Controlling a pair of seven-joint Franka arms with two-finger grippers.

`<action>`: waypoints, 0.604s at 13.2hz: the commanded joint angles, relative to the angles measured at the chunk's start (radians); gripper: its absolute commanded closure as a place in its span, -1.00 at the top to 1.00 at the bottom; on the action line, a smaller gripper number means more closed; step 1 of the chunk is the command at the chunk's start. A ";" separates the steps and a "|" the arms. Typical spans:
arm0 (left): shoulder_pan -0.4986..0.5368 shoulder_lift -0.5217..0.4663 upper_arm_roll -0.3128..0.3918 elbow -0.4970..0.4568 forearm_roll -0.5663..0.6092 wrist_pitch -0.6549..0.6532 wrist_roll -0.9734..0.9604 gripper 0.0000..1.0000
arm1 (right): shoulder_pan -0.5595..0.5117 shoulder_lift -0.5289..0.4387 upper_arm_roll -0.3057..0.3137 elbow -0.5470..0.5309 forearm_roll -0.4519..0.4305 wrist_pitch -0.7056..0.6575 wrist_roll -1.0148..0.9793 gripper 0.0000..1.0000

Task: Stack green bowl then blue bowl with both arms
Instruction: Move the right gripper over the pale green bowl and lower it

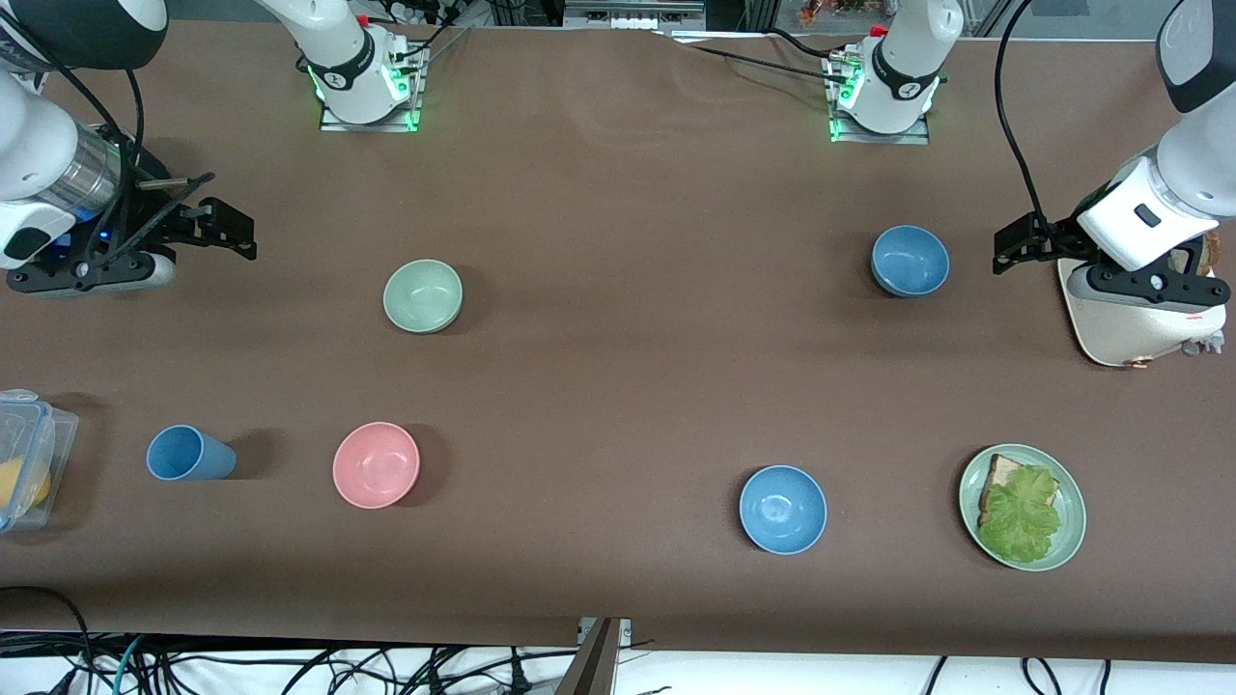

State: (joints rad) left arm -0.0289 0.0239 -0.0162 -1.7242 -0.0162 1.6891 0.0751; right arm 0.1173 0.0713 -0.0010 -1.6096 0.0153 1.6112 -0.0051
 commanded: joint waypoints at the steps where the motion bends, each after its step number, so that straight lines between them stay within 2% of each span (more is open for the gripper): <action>1: -0.002 0.007 0.007 0.015 -0.013 -0.012 0.026 1.00 | -0.007 0.008 0.006 0.017 0.012 -0.002 -0.016 0.99; 8: -0.002 0.007 0.007 0.015 -0.013 -0.014 0.026 1.00 | -0.002 0.033 0.006 0.017 0.003 -0.002 -0.015 0.99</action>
State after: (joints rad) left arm -0.0288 0.0240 -0.0162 -1.7242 -0.0162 1.6891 0.0751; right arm 0.1176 0.0907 -0.0009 -1.6096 0.0153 1.6118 -0.0057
